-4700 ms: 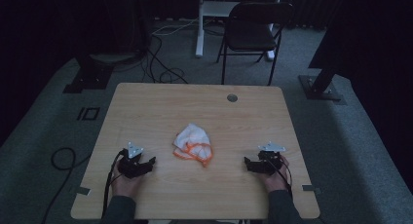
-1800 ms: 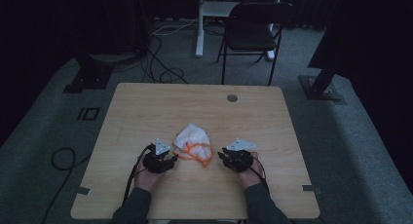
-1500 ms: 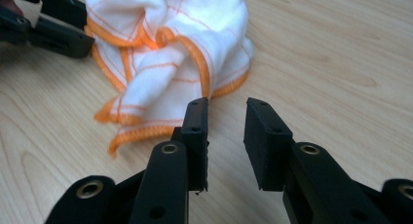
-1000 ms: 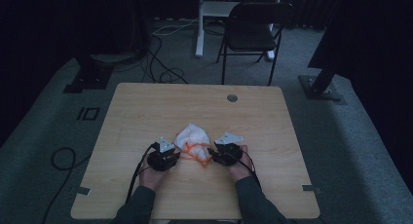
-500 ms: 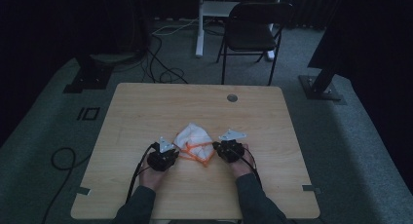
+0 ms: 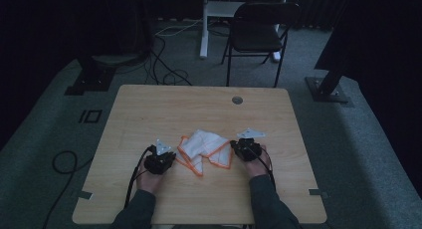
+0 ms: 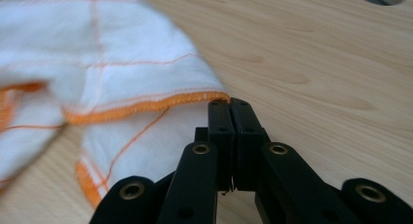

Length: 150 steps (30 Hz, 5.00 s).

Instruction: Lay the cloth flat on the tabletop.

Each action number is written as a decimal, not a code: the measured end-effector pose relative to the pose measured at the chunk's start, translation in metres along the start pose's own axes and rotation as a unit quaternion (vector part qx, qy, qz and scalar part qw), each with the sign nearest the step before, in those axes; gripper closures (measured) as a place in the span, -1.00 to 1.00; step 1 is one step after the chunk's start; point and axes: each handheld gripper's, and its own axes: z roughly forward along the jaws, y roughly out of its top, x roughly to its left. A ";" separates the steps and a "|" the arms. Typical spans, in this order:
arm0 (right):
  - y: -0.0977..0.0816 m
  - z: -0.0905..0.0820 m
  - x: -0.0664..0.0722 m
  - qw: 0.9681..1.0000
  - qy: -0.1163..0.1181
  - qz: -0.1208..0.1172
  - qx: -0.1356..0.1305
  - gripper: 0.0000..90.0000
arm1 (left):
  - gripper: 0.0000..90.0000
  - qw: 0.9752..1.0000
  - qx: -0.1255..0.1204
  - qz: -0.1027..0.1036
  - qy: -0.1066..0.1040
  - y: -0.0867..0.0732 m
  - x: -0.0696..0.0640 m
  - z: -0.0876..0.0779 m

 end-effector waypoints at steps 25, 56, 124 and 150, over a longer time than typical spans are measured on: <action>-0.007 -0.019 0.018 0.999 0.005 -0.040 -0.004 0.58 | 0.86 1.000 -0.002 -0.002 0.009 -0.001 0.002 -0.001; -0.009 -0.028 0.010 0.999 0.027 -0.047 0.002 0.93 | 0.86 1.000 -0.003 -0.004 0.008 -0.002 0.003 -0.001; 0.000 0.007 0.012 0.999 0.036 -0.029 0.022 0.67 | 0.92 1.000 -0.018 0.017 0.015 0.020 -0.017 -0.023; -0.021 0.012 0.045 0.995 0.076 -0.046 0.049 0.47 | 0.90 0.999 -0.022 -0.001 0.022 0.015 -0.009 -0.025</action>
